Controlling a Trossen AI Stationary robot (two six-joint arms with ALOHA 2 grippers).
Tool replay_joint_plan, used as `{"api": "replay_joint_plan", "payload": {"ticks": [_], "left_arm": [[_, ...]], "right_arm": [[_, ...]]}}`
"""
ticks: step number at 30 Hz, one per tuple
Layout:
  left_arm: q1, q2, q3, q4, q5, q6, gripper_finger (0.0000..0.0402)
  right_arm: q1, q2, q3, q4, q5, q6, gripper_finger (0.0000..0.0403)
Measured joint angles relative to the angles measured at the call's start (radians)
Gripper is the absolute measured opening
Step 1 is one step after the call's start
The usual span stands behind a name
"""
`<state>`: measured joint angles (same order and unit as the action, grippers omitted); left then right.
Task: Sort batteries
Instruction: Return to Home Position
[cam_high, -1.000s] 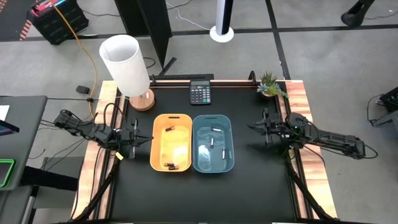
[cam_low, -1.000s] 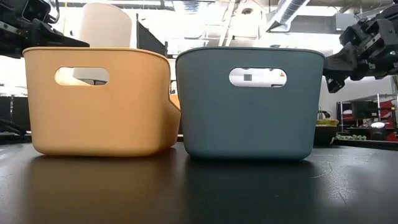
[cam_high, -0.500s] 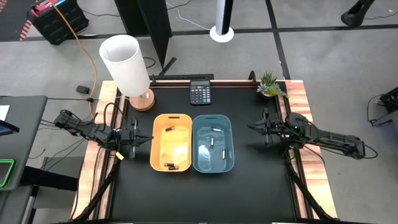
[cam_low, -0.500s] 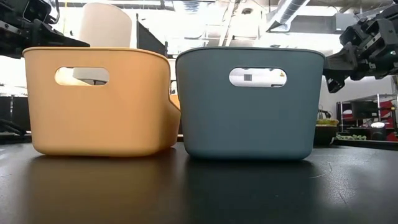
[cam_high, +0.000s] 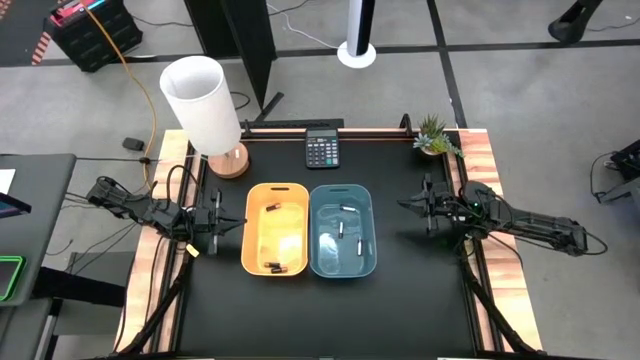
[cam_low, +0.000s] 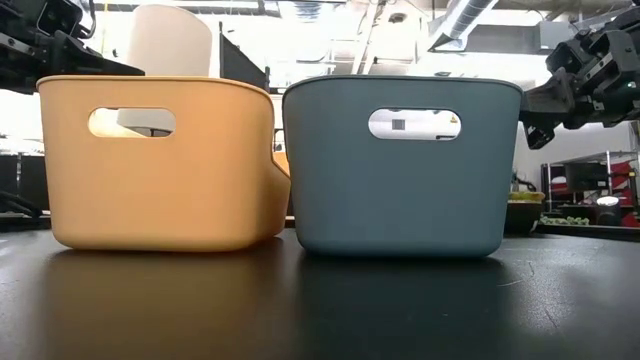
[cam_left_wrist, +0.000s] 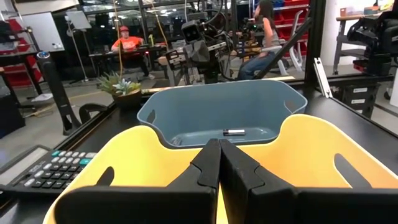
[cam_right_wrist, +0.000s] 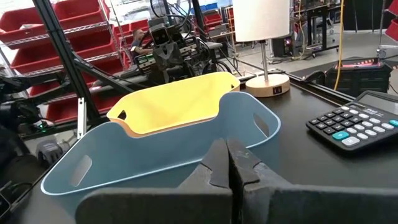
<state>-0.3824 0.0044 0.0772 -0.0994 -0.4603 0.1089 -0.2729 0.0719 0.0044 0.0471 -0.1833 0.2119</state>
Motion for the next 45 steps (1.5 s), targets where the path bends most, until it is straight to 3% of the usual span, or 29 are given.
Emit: {"api": "replay_joint_plan", "payload": {"ticks": [45], "left_arm": [[0.000,0.000,0.000,0.000,0.001,0.000,0.0000]], "right_arm": [[0.000,0.000,0.000,0.000,0.001,-0.001,0.0000]]}}
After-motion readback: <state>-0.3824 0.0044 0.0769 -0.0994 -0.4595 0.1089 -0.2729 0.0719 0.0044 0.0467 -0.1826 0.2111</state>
